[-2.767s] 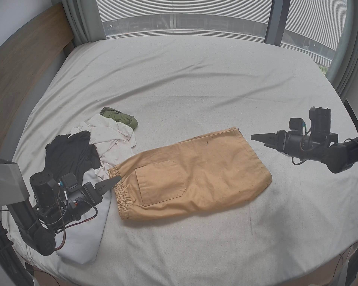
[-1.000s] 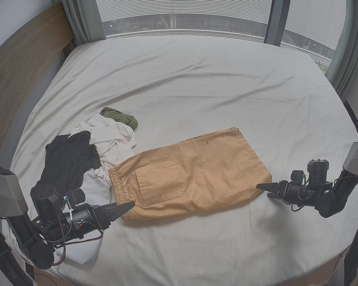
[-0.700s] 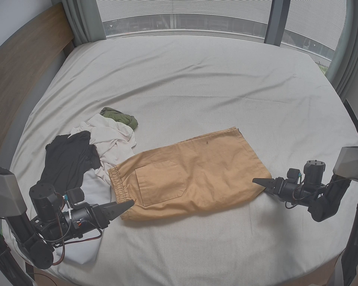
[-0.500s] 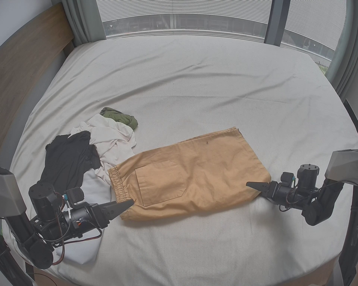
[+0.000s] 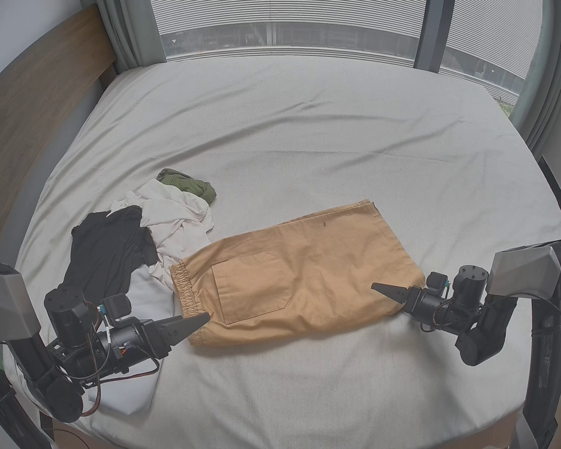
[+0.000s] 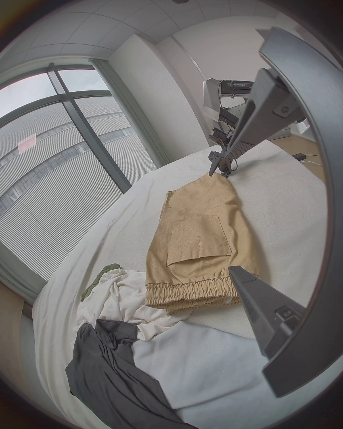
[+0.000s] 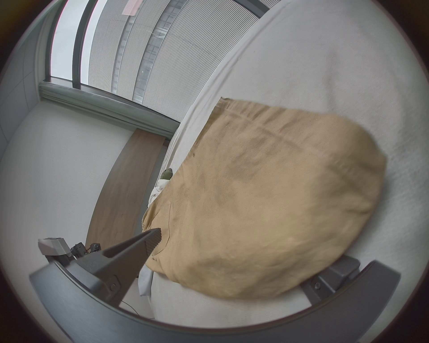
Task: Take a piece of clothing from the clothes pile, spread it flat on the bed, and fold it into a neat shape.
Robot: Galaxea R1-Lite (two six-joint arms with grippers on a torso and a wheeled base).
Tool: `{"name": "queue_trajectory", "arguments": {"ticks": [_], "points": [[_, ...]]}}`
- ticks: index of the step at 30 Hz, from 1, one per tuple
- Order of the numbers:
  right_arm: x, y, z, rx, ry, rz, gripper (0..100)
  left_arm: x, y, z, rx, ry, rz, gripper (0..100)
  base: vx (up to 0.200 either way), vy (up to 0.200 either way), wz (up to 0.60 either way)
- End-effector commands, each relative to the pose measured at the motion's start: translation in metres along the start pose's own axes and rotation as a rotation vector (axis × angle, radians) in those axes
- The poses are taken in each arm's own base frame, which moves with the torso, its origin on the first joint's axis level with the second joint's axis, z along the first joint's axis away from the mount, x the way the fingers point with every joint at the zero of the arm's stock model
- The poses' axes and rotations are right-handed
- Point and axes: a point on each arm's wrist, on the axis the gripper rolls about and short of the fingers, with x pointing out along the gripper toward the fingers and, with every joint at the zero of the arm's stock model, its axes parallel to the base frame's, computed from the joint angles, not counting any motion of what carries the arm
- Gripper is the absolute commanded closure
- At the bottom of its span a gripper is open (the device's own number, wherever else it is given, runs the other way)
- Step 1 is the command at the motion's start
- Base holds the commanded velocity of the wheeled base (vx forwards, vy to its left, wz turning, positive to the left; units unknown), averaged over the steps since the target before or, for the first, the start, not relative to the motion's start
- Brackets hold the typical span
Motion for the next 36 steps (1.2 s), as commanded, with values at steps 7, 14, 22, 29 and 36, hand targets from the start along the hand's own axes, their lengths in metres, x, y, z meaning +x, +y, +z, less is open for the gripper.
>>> {"name": "queue_trajectory", "arguments": {"ticks": [7, 14, 22, 29, 36], "points": [[0.01, -0.005, -0.011, 0.015, 0.035, 0.001, 0, 0.0, 0.0, 0.001, 0.001, -0.003, 0.0, 0, 0.0, 0.0, 0.0], [0.011, -0.004, -0.009, 0.009, 0.008, -0.024, 100, 0.001, 0.0, 0.001, 0.001, -0.003, 0.0, 0, 0.0, 0.0, 0.0], [0.009, 0.0, -0.008, 0.001, 0.005, -0.022, 100, 0.001, 0.001, 0.001, 0.001, -0.003, 0.003, 0, 0.0, 0.0, 0.0], [-0.003, 0.003, 0.002, -0.066, -0.039, -0.053, 100, 0.001, 0.002, 0.001, 0.0, -0.003, 0.005, 0, 0.0, 0.0, 0.0], [-0.017, 0.006, 0.001, -0.125, -0.037, -0.083, 100, 0.002, 0.003, 0.0, -0.004, 0.002, 0.01, 0, 0.0, 0.0, 0.0]]}}
